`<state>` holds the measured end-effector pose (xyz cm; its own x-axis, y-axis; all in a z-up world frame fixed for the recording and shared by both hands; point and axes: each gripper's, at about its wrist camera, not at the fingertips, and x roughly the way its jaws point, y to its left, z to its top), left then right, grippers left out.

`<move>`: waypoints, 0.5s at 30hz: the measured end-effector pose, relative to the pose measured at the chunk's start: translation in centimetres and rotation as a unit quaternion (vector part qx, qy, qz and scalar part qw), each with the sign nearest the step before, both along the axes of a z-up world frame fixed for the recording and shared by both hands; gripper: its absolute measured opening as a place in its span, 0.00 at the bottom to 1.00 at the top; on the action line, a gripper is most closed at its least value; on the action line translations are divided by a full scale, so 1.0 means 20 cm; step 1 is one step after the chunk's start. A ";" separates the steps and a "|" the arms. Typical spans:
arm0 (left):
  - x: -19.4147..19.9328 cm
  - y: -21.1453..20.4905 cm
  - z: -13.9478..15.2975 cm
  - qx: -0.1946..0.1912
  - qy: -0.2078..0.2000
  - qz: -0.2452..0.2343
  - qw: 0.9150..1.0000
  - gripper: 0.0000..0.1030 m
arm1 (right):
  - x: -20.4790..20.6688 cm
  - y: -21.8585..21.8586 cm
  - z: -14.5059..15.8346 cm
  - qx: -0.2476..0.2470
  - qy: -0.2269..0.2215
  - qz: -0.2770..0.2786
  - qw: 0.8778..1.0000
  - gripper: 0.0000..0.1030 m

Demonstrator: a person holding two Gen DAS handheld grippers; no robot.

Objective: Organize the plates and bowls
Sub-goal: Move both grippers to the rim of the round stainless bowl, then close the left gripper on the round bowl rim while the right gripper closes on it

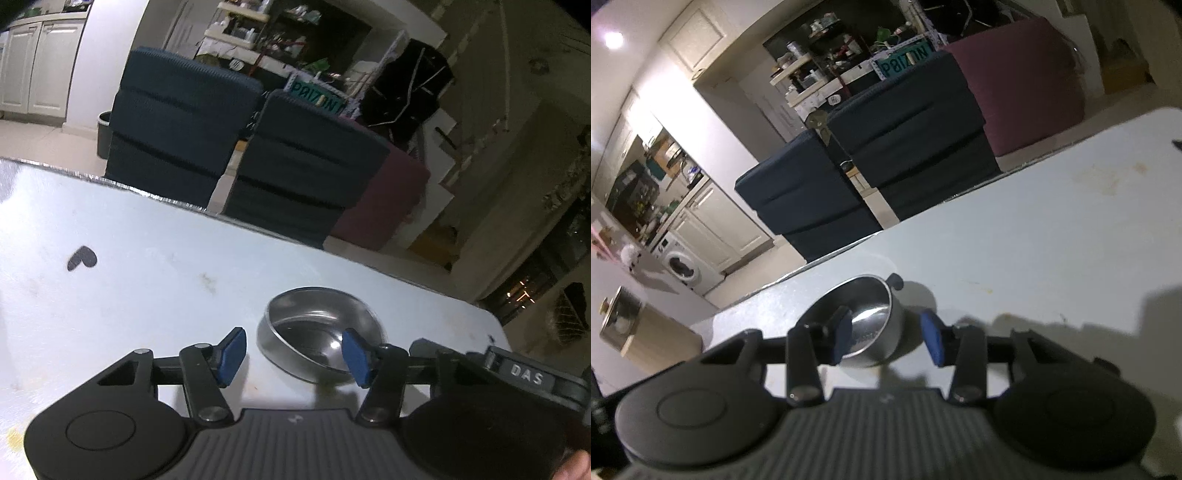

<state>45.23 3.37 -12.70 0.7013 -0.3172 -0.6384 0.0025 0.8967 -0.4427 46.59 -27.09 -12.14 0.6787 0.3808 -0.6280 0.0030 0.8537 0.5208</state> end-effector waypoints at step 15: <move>0.08 0.02 -0.11 -0.022 -0.008 0.012 1.000 0.27 | 0.11 0.07 -0.24 0.032 -0.011 -0.015 0.999 0.48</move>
